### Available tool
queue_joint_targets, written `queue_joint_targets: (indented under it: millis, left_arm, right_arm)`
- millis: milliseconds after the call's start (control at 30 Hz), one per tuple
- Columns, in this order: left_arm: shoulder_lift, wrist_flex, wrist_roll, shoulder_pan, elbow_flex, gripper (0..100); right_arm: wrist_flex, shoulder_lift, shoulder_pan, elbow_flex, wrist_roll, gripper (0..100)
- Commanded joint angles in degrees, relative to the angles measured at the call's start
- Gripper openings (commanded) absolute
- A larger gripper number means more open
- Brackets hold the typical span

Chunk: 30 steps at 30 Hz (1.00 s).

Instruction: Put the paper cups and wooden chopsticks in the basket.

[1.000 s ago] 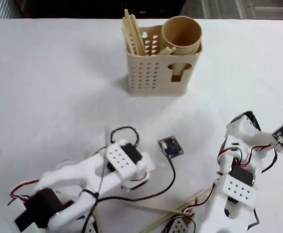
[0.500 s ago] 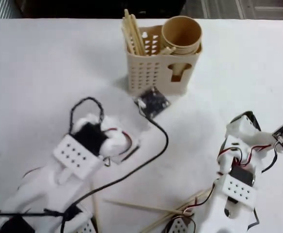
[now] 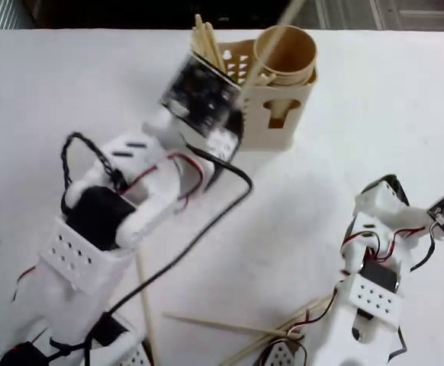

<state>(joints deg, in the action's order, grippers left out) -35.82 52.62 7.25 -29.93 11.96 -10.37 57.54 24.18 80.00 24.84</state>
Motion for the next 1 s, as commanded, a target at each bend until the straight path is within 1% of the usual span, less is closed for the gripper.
queue_joint_targets:
  millis: [0, 100, 167, 300, 367, 533, 567, 667, 733, 967]
  left_arm:
    - [0.0, -17.8, -0.6, 1.1, 1.4, 2]
    - [3.6, -30.3, -0.6, 2.4, 4.9, 2]
    - [7.3, -36.8, -0.6, 3.1, 5.6, 2]
    - [15.3, -46.4, -0.7, 6.5, 5.5, 2]
    - [19.1, -48.9, -0.7, 8.0, 5.5, 2]
    - [25.1, -49.2, -0.5, 10.3, 5.6, 3]
    - [25.4, -49.2, -0.4, 10.7, 5.7, 4]
    - [25.4, -48.6, -0.6, 11.8, 6.0, 12]
    - [25.3, -46.1, -0.7, 12.5, 5.2, 16]
    - [24.8, -33.5, -0.6, 14.7, -1.8, 14]
  right_arm:
    - [0.8, 1.6, 0.2, -2.6, 0.4, 3.5]
    - [0.8, 1.5, 0.2, -2.6, 0.4, 3.5]
    - [0.8, 1.5, 0.2, -2.6, 0.4, 3.5]
    - [0.9, 1.6, 0.2, -2.6, 0.4, 3.5]
    - [0.9, 1.6, 0.2, -2.6, 0.4, 3.5]
    - [0.9, 1.8, -0.8, -2.6, 0.2, 3.5]
    - [0.8, 1.8, -1.4, -2.6, -0.9, 3.5]
    - [0.8, 1.6, -1.9, -2.5, -2.1, 3.5]
    - [0.7, 1.7, -1.9, -2.5, -2.1, 3.5]
    - [0.7, 1.6, -1.8, -2.5, -2.2, 3.5]
